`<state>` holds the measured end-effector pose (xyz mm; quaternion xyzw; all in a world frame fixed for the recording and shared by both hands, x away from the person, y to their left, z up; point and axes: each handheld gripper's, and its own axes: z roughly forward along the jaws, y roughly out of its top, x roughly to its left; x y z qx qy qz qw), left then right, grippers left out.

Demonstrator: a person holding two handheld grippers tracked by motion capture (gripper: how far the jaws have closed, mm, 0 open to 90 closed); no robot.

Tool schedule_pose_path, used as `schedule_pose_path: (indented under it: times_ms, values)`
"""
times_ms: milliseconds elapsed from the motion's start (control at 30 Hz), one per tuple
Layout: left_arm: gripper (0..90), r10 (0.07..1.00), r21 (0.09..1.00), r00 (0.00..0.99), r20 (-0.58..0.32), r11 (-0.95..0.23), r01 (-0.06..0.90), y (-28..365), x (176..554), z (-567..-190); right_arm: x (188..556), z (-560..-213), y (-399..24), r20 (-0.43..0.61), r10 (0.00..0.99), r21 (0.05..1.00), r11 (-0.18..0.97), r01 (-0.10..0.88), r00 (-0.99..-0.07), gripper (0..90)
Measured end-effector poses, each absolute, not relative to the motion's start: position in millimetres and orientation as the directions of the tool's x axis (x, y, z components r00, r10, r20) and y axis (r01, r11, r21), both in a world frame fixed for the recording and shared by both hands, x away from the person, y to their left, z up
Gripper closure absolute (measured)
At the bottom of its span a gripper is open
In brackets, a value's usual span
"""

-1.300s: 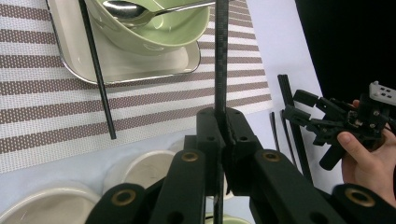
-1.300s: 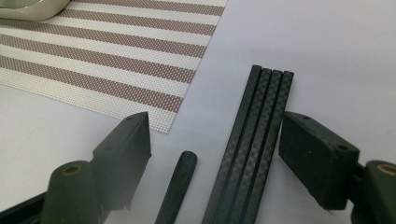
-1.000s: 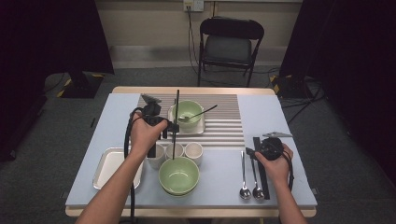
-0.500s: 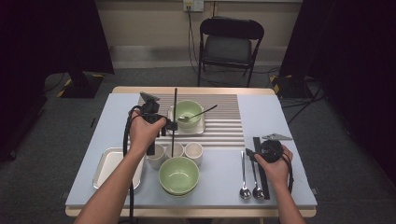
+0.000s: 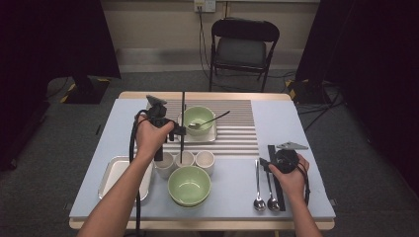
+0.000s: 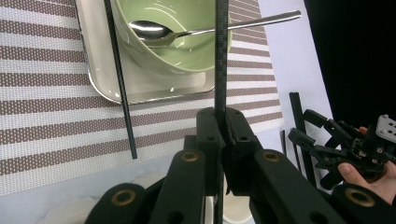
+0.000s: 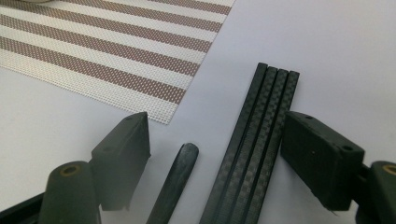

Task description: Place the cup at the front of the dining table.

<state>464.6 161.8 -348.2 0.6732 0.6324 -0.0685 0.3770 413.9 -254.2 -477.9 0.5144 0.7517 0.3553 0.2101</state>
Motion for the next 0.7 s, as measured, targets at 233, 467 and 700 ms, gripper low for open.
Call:
schedule_pose_path:
  times_ms: [233,467,700]
  values:
    - [86.3,0.806,0.419,0.184,-0.563,0.086,0.904,162.4,466.5,-347.3,413.7,-478.1,-253.1,0.040,0.923,0.750,0.225,0.622,-0.383,23.0]
    - [86.3,0.808,0.415,0.179,-0.562,0.088,0.906,163.5,466.6,-347.3,413.5,-478.0,-252.7,0.036,0.922,0.749,0.230,0.622,-0.385,22.4]
    - [86.3,0.810,0.412,0.170,-0.561,0.095,0.906,163.5,467.4,-347.0,413.4,-478.0,-252.3,0.034,0.920,0.748,0.235,0.620,-0.390,20.8]
